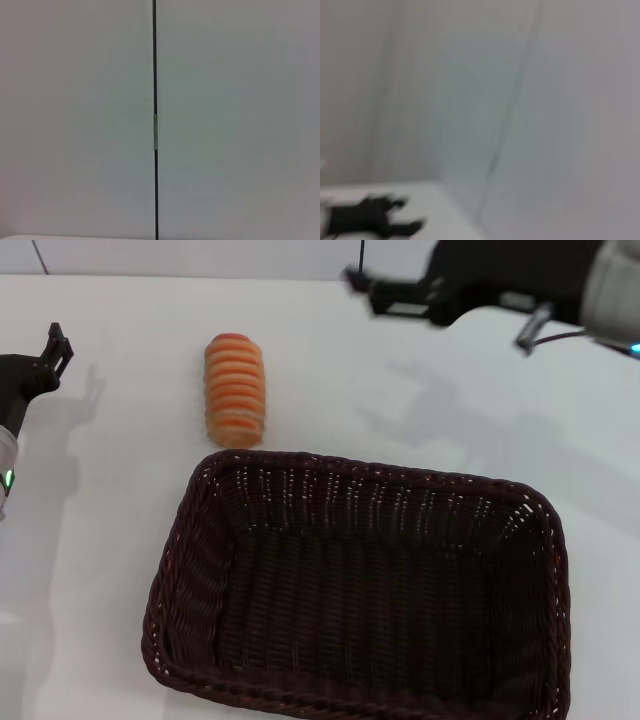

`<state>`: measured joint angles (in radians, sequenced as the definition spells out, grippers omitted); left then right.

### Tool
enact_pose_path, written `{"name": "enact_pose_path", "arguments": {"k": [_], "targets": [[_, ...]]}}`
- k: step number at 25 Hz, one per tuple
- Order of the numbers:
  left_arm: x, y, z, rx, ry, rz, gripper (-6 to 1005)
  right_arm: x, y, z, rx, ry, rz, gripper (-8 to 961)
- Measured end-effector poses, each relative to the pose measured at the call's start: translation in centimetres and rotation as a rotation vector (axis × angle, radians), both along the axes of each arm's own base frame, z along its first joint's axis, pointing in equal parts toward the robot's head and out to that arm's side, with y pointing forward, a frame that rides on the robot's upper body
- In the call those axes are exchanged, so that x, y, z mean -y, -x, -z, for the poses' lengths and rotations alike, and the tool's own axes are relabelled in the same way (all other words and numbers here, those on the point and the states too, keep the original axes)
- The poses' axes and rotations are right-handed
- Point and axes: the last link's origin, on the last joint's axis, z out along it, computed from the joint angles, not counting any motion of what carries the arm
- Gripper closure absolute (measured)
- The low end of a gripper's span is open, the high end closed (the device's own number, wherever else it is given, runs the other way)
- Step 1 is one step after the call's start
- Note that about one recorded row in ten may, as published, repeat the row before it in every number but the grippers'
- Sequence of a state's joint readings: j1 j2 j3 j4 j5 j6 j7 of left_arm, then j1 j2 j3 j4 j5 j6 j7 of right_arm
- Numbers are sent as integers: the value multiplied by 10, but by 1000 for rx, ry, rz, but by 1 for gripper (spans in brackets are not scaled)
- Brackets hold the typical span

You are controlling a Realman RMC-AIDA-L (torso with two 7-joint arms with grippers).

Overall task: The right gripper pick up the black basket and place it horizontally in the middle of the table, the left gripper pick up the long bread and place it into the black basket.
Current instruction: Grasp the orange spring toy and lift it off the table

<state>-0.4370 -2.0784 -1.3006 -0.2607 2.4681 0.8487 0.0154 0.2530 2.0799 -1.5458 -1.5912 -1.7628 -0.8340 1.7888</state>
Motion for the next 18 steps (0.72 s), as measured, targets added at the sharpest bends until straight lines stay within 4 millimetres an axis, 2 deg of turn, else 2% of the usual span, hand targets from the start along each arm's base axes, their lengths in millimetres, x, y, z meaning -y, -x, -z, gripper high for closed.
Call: {"name": "enact_pose_path", "arguments": {"k": [2,3,4,5,9,10,14,15,16,17,18], "targets": [[-1,-1,-1,-1,-3,6,142,6,-19,-18,-125,-111,61,144],[-1,-1,-1,-1,-3,6,142,6,-19,-18,-125,-111,61,144],[-1,-1,-1,-2,-3,7,142,13,-34,-27,-214,-157,100,145],[-1,-1,-1,-2,-3,7,141,13,-34,-27,-214,-157,100,145],[-1,0,-1,-1,-2,1,140,33,-75,-36,-331,-316,121,146],[-1,0,-1,-2,-2,1,140,33,-75,-36,-331,-316,121,146],[-3,-2,-2,-3,-3,7,141,46,-129,-48,-577,-548,148,147],[-3,-2,-2,-3,-3,9,141,46,-129,-48,-577,-548,148,147],[-3,-2,-2,-3,-3,9,141,52,-141,-52,-630,-603,145,147],[-3,-2,-2,-3,-3,9,141,66,-162,-55,-738,-708,134,147],[-3,-2,-2,-3,-3,9,141,66,-162,-55,-738,-708,134,148]]}}
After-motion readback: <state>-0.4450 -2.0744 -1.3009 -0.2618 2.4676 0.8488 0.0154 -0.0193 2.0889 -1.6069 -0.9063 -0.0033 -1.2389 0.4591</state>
